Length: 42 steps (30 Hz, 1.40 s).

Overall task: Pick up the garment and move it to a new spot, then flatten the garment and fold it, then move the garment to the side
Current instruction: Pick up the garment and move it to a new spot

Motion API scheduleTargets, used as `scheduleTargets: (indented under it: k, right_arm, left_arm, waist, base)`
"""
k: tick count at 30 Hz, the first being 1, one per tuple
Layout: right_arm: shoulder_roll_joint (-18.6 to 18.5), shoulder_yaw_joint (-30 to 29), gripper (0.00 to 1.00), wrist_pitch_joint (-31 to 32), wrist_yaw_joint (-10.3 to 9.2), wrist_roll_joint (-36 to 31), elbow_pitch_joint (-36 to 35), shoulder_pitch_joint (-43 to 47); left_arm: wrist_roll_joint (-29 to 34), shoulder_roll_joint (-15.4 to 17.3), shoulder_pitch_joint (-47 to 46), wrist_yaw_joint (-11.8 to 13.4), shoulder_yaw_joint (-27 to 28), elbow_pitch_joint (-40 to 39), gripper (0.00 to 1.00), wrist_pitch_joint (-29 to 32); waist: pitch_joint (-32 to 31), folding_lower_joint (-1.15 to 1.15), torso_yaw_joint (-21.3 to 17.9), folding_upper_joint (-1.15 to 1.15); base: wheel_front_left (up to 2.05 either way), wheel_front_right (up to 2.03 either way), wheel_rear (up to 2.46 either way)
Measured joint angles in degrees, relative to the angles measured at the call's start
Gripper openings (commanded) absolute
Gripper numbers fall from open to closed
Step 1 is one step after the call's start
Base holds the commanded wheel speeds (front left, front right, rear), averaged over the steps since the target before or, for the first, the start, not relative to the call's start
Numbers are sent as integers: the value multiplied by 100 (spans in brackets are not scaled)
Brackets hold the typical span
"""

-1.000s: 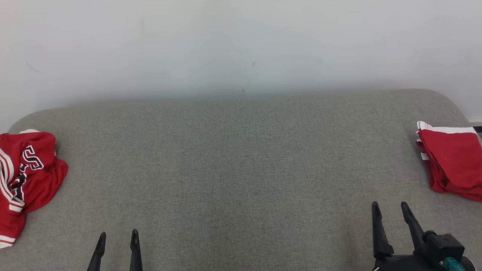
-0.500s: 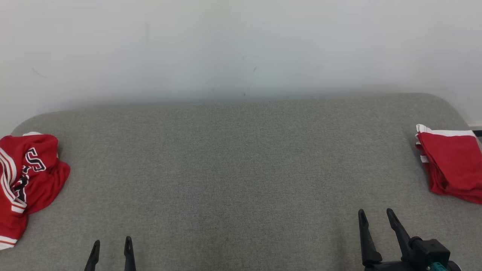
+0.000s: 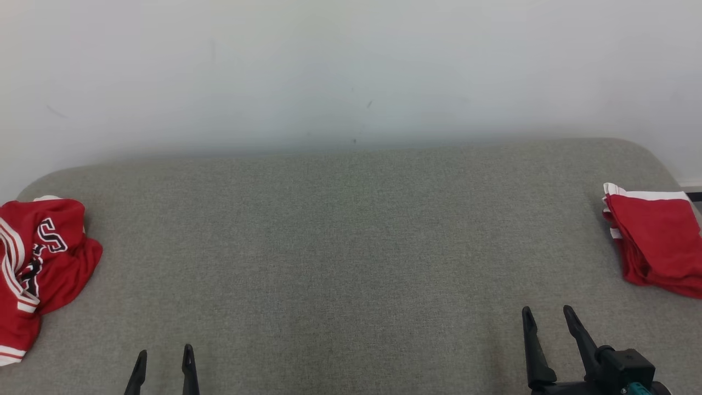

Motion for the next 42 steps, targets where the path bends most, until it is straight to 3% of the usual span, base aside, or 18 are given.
scheduleTargets:
  k: [12, 32, 42]
  right_arm:
    - [0, 112, 100, -1, 0, 77, 22, 37]
    - [4, 492, 100, -177, 0, 323, 296, 12]
    - [4, 541, 100, -201, 0, 344, 358, -7]
  left_arm:
    - [-41, -3, 3, 19, 5, 8, 100, 0]
    - [216, 62, 135, -130, 366, -13, 100, 0]
    - [266, 49, 180, -186, 374, 5, 100, 0]
  waist:
    - [-9, 0, 418, 0]
    - [-36, 0, 2309, 1]
    - [-26, 0, 2912, 1]
  base:
    - [0, 0, 0]
    - [0, 0, 0]
    - [0, 0, 0]
